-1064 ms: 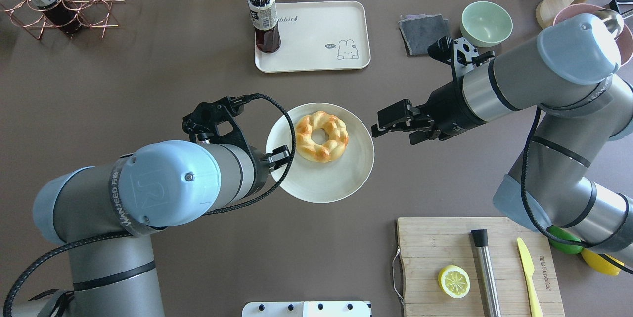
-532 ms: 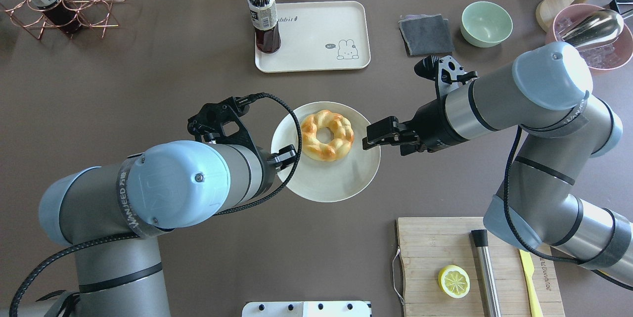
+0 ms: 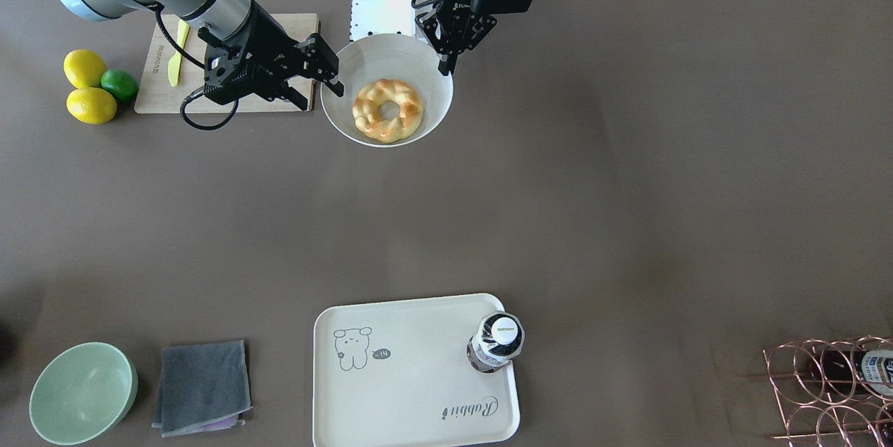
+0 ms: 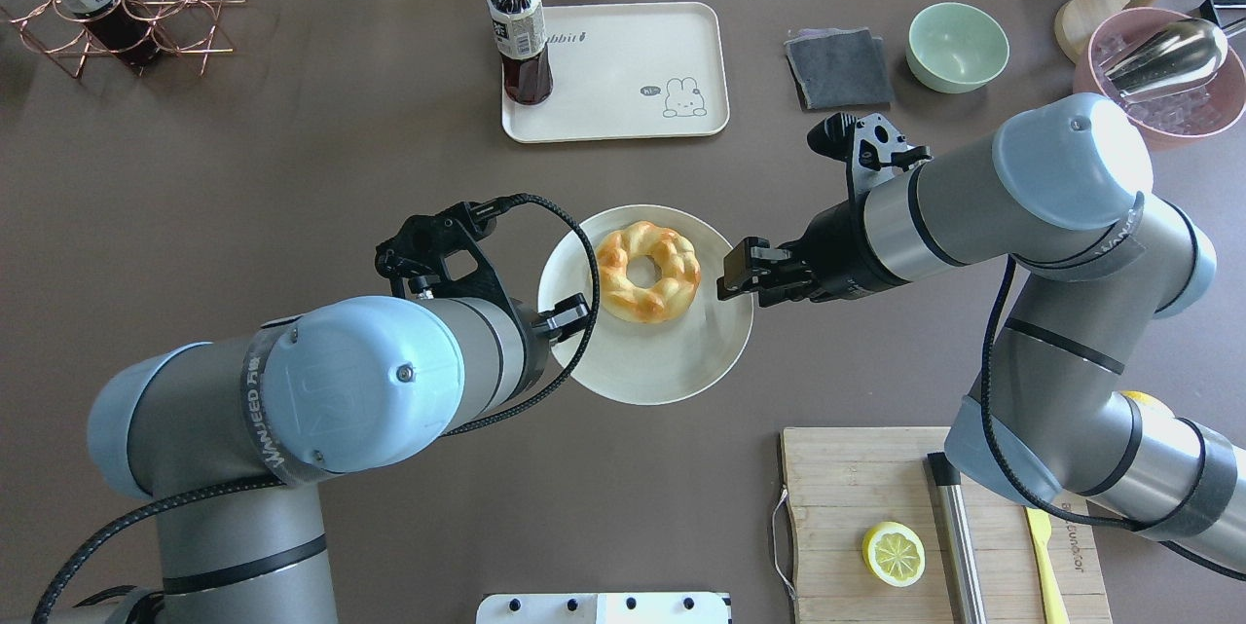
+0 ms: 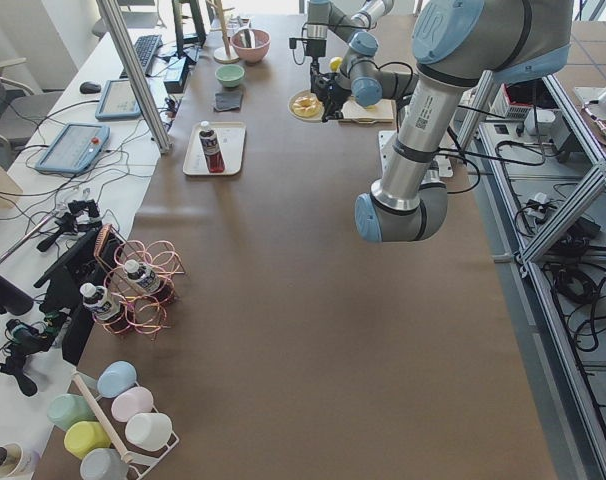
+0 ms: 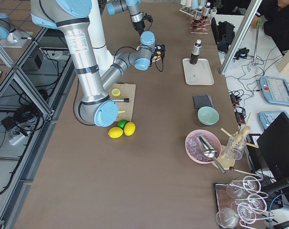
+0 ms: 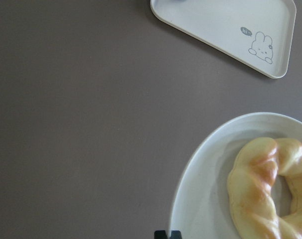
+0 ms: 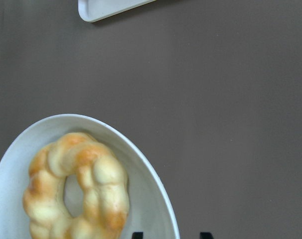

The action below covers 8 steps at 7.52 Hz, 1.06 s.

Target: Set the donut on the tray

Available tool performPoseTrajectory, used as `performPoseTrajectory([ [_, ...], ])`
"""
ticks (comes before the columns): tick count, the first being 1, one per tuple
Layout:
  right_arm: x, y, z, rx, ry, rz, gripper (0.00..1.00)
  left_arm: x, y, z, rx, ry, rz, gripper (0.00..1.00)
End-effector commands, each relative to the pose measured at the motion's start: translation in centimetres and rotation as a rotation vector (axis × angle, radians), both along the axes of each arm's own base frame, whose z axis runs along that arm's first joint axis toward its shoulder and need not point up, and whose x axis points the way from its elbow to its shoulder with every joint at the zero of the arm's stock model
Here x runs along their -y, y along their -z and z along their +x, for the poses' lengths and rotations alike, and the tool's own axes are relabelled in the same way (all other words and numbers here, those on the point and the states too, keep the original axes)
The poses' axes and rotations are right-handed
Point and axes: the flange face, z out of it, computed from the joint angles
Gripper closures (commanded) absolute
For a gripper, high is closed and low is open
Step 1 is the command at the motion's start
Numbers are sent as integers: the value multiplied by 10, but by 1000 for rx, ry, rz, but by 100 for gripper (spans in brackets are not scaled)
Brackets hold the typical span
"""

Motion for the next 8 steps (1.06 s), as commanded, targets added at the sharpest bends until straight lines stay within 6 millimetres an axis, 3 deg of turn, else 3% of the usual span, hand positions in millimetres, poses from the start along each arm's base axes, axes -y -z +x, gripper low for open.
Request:
performPoseTrajectory([
  [1, -2, 3, 2, 4, -2, 4, 61, -16, -1, 13, 13, 8, 27, 100],
  [4, -1, 3, 2, 3, -8, 4, 66, -19, -3, 15, 13, 6, 20, 100],
  [5, -1, 2, 2, 1, -19, -6, 74, -19, -3, 15, 13, 6, 20, 100],
  [7, -2, 1, 0, -3, -28, -4, 100, -19, -1, 14, 7, 6, 21, 100],
  [8, -2, 0, -1, -8, -39, 1, 100, -19, -1, 14, 9, 6, 21, 100],
])
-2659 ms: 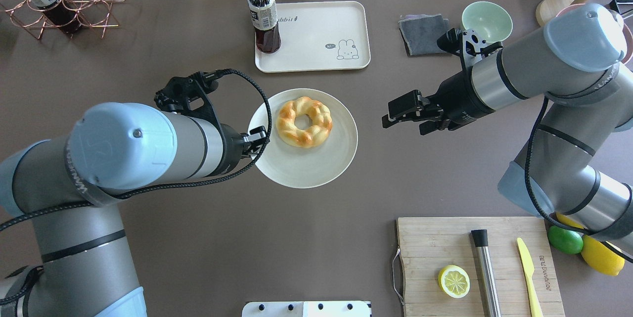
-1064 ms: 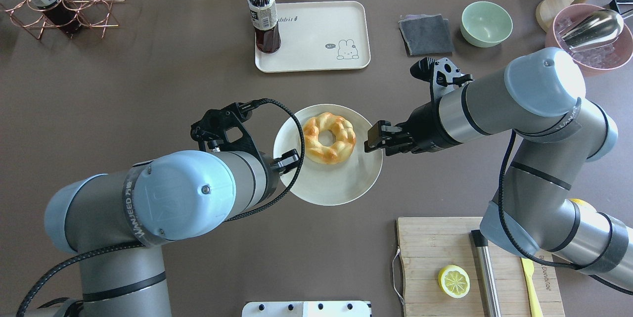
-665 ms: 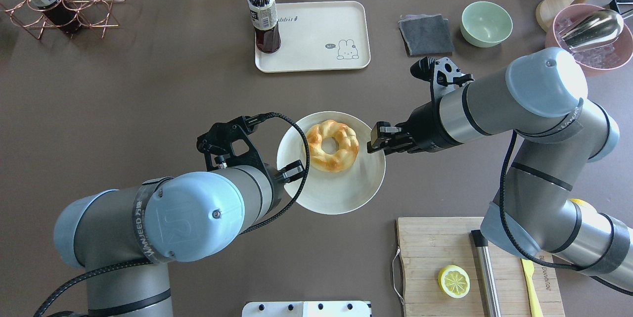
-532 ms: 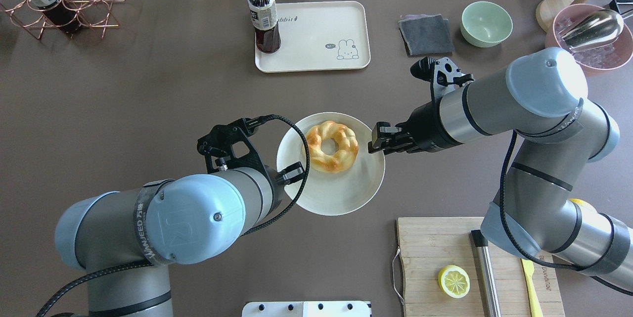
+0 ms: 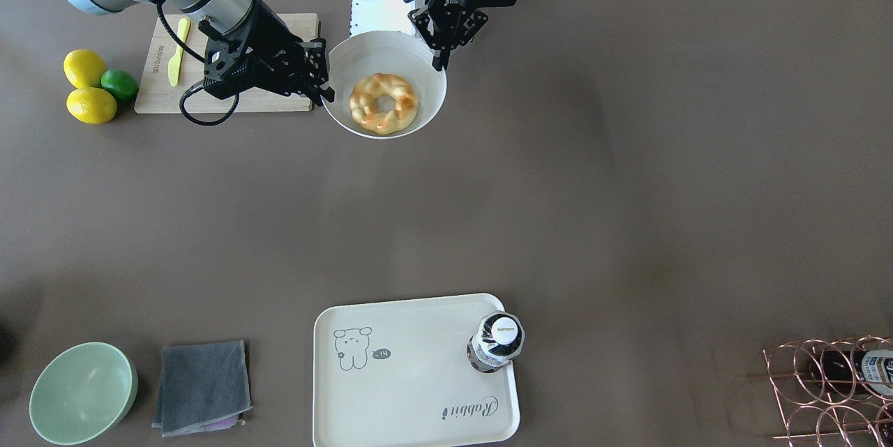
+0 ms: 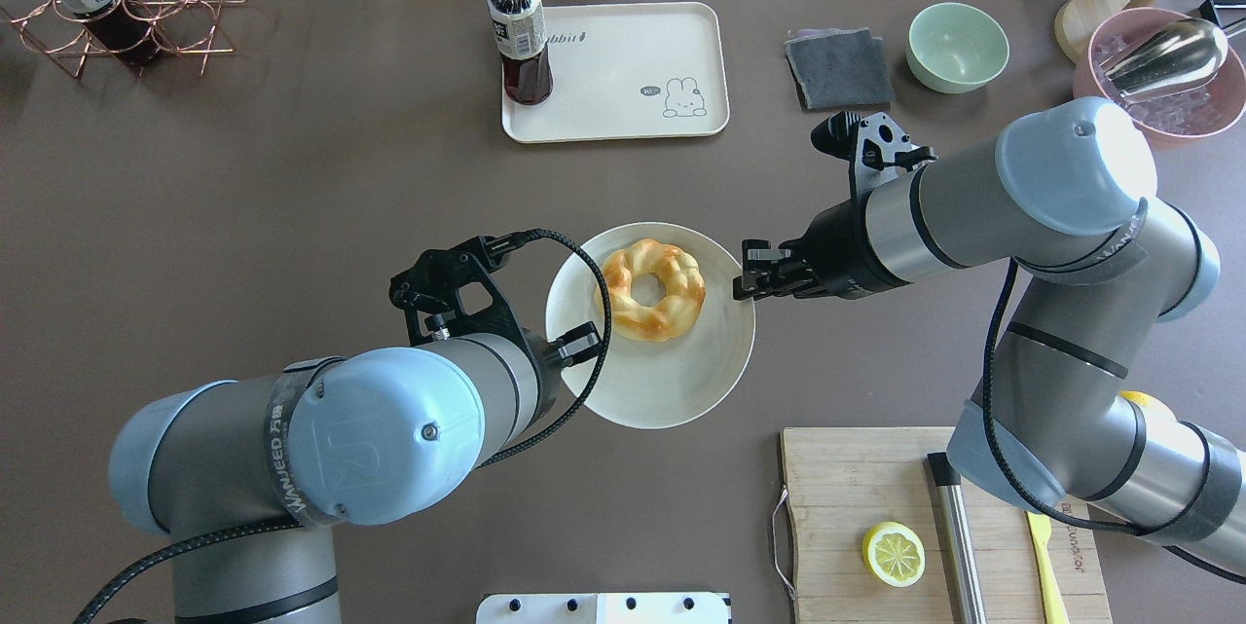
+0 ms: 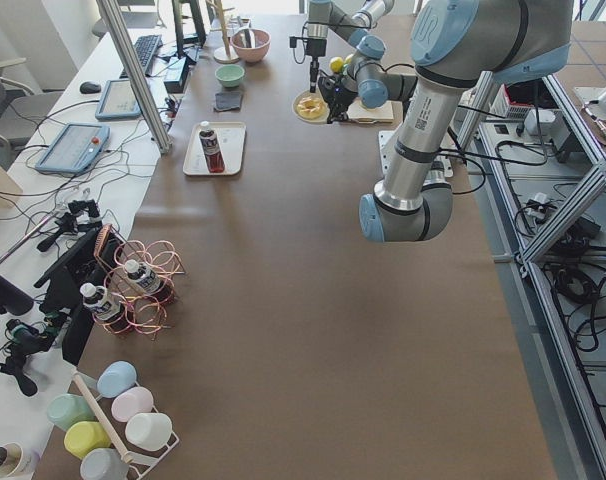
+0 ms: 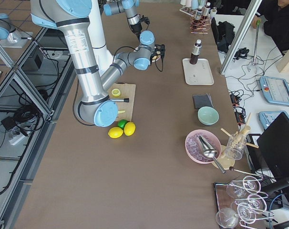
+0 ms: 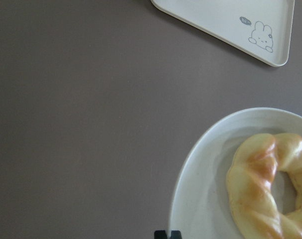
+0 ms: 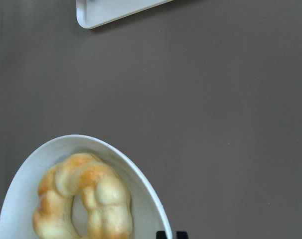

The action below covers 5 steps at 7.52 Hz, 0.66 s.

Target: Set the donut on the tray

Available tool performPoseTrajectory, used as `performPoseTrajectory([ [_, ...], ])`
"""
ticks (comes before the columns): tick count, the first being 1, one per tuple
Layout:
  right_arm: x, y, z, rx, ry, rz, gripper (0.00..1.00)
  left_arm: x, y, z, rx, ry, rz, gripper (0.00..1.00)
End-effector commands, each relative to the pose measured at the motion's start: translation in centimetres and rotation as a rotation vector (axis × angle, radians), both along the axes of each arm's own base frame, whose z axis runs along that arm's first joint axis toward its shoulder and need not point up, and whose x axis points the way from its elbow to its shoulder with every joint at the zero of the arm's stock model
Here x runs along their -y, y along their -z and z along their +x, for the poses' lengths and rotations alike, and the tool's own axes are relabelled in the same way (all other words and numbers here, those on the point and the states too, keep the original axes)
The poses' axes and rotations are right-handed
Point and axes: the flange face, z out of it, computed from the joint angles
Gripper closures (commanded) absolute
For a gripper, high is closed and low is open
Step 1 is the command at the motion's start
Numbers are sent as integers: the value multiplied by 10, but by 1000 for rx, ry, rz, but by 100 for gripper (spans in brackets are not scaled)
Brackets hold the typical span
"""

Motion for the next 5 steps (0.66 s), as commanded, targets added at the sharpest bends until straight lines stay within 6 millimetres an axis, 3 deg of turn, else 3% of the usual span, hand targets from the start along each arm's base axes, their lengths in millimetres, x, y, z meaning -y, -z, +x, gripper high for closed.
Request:
performPoseTrajectory([
  [1, -1, -1, -3, -6, -15, 6, 100, 0, 1, 0, -1, -1, 2, 100],
  [2, -1, -2, -3, -7, -15, 6, 100, 1, 2, -1, -3, -1, 6, 100],
  [3, 0, -3, -3, -11, -28, 9, 100, 1, 3, -2, -5, -1, 5, 74],
  [4, 0, -3, -3, -11, -30, 10, 100, 2, 0, -1, 1, 0, 4, 3],
  [5, 0, -3, -3, -12, -31, 9, 100, 2, -1, -2, 1, 0, 4, 2],
])
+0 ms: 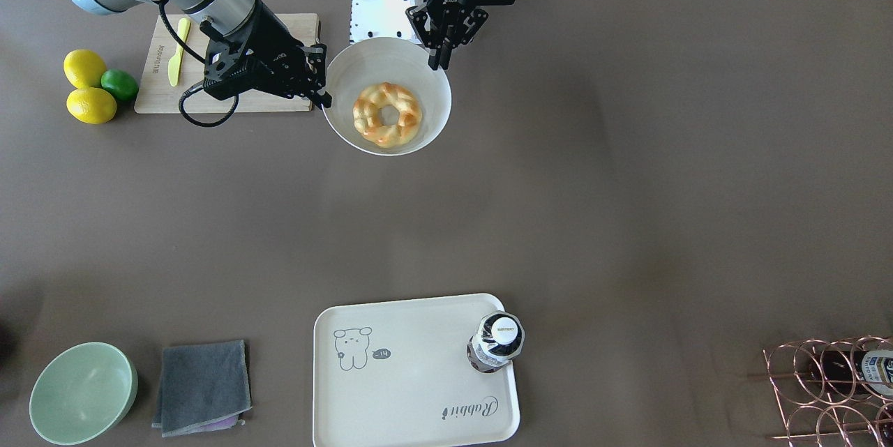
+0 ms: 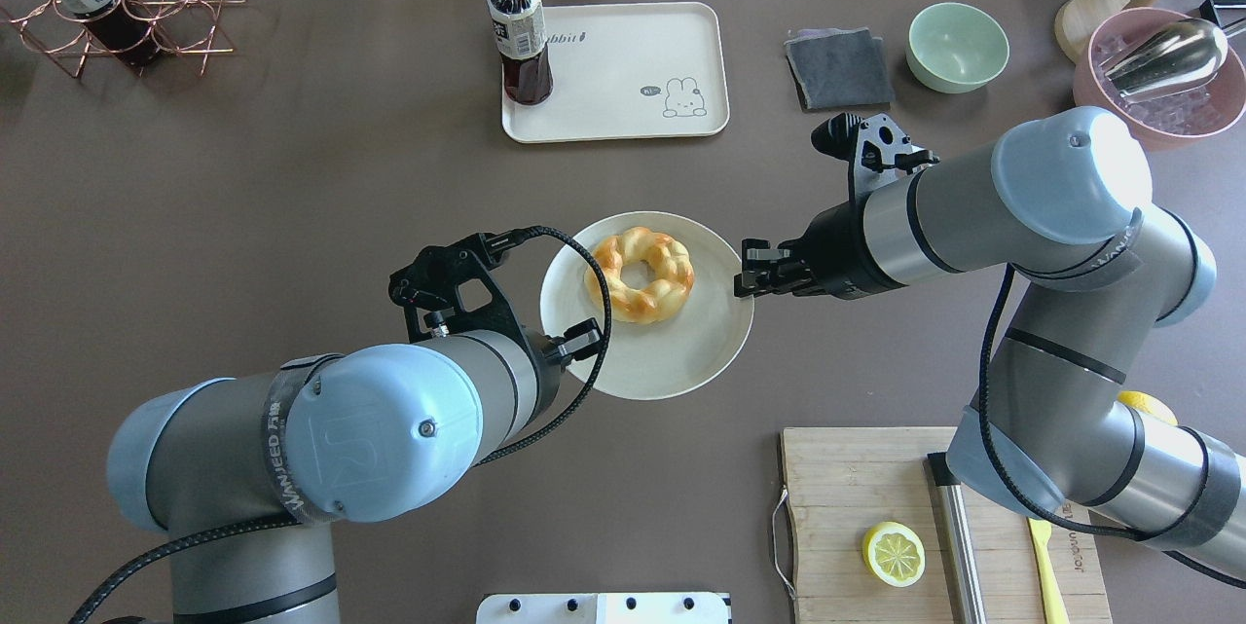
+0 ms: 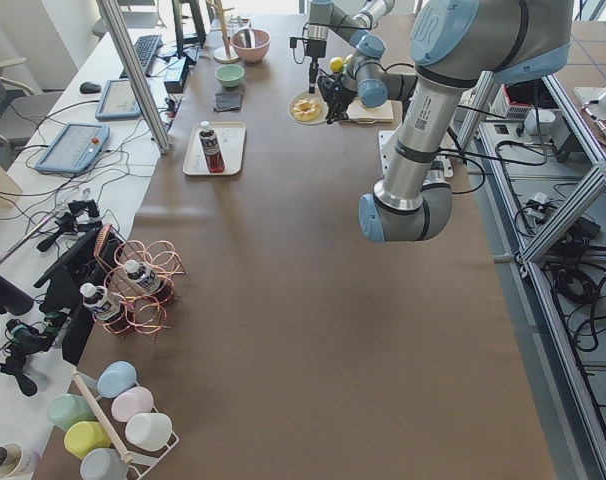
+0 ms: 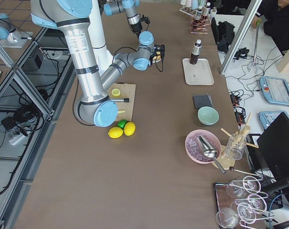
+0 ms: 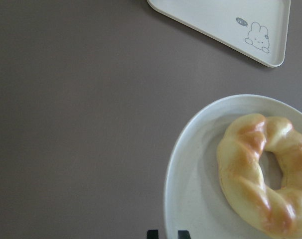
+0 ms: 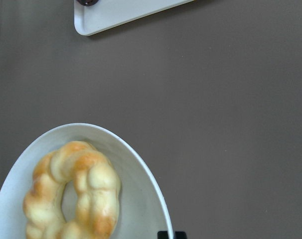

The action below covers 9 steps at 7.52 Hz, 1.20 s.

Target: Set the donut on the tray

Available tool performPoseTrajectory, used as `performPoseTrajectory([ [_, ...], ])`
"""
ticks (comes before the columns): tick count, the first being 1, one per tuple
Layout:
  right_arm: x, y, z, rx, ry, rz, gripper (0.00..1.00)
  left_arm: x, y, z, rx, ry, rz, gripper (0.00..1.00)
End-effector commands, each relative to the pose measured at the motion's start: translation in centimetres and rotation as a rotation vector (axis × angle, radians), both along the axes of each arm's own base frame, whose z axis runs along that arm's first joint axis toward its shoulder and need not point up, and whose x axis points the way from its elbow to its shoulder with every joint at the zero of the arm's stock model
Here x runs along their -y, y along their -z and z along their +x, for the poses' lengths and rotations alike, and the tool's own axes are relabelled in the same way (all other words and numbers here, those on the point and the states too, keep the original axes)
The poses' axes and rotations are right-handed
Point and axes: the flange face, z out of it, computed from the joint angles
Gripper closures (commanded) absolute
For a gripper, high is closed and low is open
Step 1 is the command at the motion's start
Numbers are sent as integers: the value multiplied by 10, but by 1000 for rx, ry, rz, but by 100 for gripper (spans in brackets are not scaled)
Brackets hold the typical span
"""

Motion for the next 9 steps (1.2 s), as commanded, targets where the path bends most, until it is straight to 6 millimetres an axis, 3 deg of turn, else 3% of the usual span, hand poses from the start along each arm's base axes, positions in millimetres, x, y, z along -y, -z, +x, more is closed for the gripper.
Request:
performPoseTrajectory([
  [1, 1, -1, 0, -4, -10, 0, 100, 1, -1, -1, 0, 1, 0, 2],
  [3, 3, -4, 0, -14, -36, 4, 100, 3, 7, -6, -23, 5, -3, 2],
  [5, 0, -4, -9, -50, -46, -6, 100, 24, 18, -30, -68, 2, -46, 2],
  [8, -10, 0, -15, -147, -59, -26, 100, 38, 15, -41, -68, 19, -53, 2],
  [9, -3, 0, -9, -167, -86, -33, 100, 40, 14, -42, -63, 24, -53, 2],
])
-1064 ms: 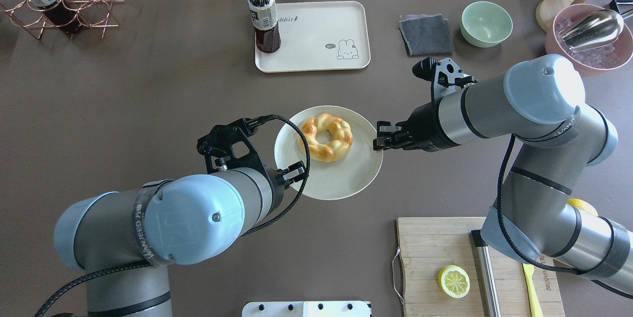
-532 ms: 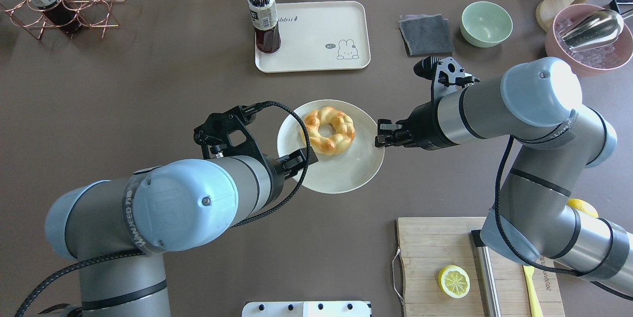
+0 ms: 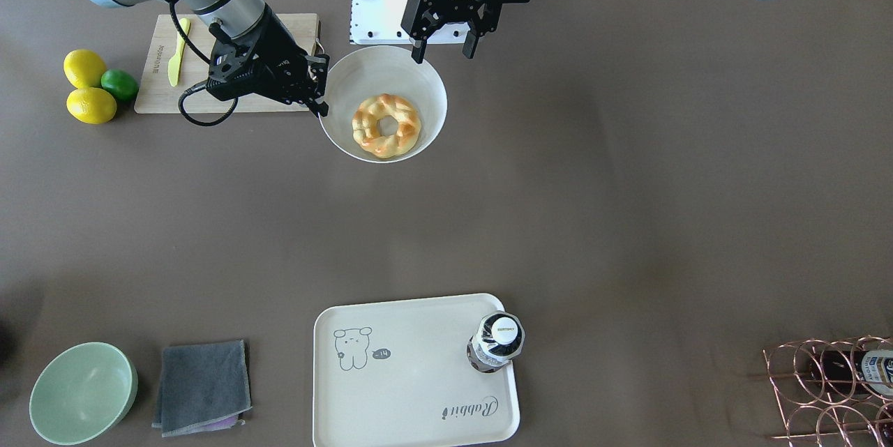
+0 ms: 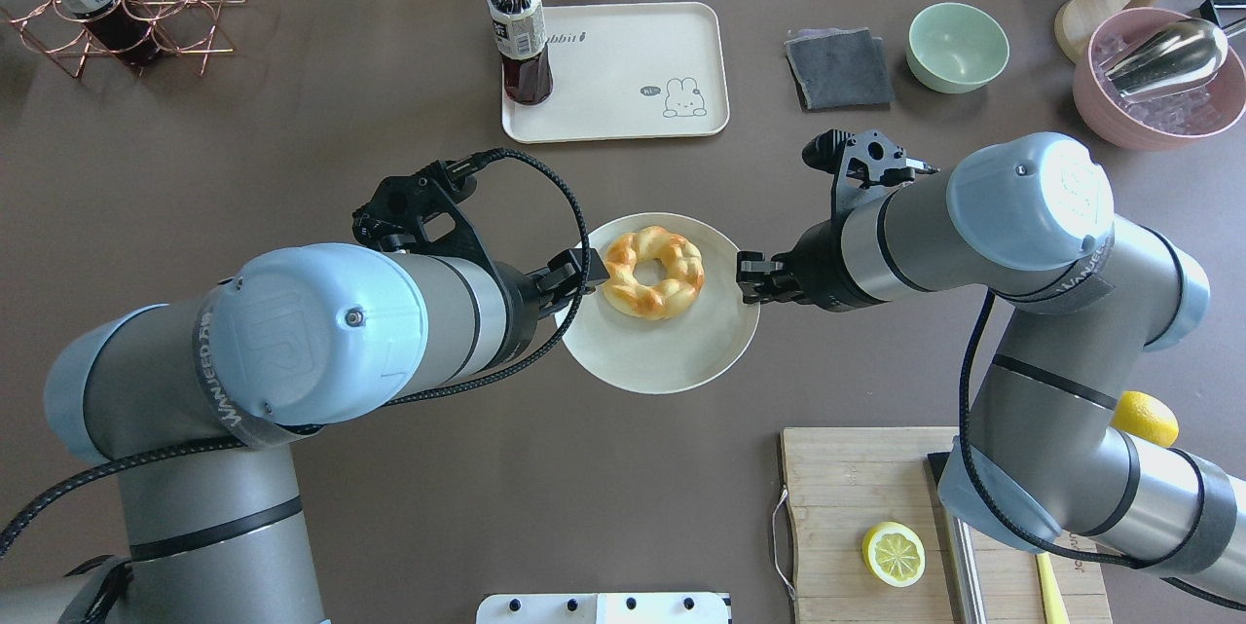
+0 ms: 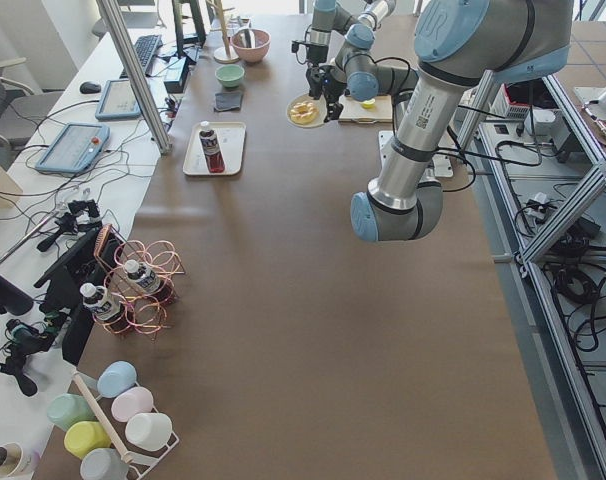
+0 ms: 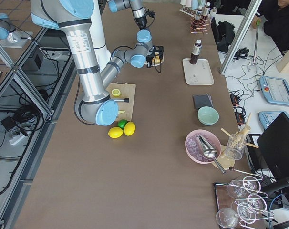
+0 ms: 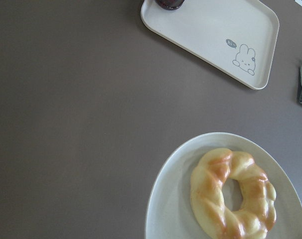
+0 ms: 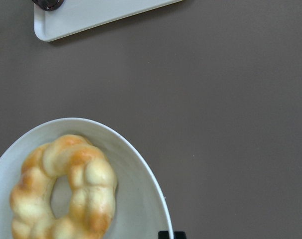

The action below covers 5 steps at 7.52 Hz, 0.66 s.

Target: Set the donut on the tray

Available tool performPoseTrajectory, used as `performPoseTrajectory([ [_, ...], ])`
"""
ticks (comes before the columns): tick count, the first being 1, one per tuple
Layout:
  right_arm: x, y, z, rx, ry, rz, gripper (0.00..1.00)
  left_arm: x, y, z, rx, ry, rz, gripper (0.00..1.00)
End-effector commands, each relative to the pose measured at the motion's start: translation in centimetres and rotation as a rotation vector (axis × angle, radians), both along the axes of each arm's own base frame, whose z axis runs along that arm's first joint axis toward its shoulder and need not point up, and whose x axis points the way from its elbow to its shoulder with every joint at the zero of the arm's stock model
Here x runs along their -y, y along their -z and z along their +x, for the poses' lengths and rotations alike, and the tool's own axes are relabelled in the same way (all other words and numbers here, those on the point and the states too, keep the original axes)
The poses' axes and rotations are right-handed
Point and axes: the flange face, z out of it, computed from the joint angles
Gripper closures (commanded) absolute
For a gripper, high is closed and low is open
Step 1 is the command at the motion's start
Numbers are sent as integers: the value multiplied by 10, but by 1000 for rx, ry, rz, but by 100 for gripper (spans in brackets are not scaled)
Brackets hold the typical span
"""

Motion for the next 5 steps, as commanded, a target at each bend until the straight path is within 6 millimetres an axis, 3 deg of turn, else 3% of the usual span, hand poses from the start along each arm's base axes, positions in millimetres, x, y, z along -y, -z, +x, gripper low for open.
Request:
performPoseTrajectory([
  [1, 22, 1, 15, -83, -86, -22, 100, 13, -5, -8, 13, 21, -4, 2],
  [2, 47, -3, 25, -154, -151, -76, 100, 18, -22, -13, 43, 31, -12, 2],
  [3, 75, -4, 39, -174, -256, -149, 100, 20, -23, -16, 42, 37, -10, 2],
  [4, 103, 7, 55, -131, -374, -244, 100, 20, -23, -16, 42, 37, -10, 2],
  [5, 115, 18, 59, -71, -473, -369, 100, 20, -23, -16, 42, 37, -10, 2],
])
